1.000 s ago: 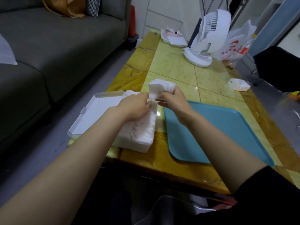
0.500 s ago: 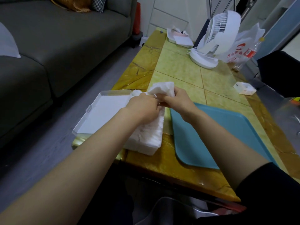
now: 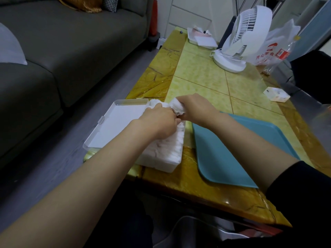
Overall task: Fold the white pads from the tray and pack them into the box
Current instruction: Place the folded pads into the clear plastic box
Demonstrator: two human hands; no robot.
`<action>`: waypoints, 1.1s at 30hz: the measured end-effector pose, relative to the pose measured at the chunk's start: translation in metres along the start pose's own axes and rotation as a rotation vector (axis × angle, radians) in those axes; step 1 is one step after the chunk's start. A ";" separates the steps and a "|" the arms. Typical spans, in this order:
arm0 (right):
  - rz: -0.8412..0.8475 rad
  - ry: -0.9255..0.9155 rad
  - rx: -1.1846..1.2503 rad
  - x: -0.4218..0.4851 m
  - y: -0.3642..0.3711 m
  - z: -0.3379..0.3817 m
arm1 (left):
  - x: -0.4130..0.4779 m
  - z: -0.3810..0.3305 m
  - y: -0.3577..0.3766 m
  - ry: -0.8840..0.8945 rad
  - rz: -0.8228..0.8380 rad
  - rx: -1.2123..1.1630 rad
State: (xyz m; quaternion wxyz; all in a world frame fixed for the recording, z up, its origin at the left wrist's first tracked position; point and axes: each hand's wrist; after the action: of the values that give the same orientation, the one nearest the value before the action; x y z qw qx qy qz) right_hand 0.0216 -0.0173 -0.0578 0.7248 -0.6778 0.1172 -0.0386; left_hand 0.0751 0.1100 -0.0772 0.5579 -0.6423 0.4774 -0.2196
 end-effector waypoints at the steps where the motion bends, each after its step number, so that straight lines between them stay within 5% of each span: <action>1: 0.018 -0.001 -0.063 0.001 -0.001 0.003 | 0.000 0.000 0.000 -0.001 0.001 0.000; 5: 0.129 -0.014 -0.165 0.003 -0.007 0.009 | 0.001 0.001 -0.003 -0.031 -0.015 -0.029; 11: 0.166 -0.087 0.086 -0.013 -0.005 -0.004 | 0.000 -0.001 -0.004 -0.018 -0.006 -0.021; 14: 0.050 -0.139 0.001 -0.014 -0.005 -0.007 | -0.002 -0.003 -0.004 -0.017 -0.007 -0.010; 21: 0.273 -0.116 -0.298 0.006 -0.005 0.006 | -0.004 -0.004 -0.003 -0.042 -0.019 0.053; 24: 0.298 -0.073 -0.235 0.008 -0.008 0.006 | -0.004 -0.003 -0.003 -0.052 -0.019 0.045; 28: 0.075 -0.138 0.088 -0.008 -0.007 -0.006 | -0.007 -0.003 -0.003 -0.033 -0.016 0.047; 33: -0.112 -0.159 0.006 -0.011 0.004 -0.005 | -0.007 -0.006 -0.002 -0.044 -0.014 0.075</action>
State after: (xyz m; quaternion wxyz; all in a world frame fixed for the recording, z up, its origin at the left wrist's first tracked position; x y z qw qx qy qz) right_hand 0.0098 -0.0199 -0.0607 0.7306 -0.6820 0.0211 -0.0255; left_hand 0.0681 0.1129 -0.0722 0.5904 -0.6288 0.4521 -0.2270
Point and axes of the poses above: each hand's wrist, its own x-axis towards the middle knuckle, its own y-axis out of the palm, z = x × y, and after that the axes turned 7 degrees about z, right-handed
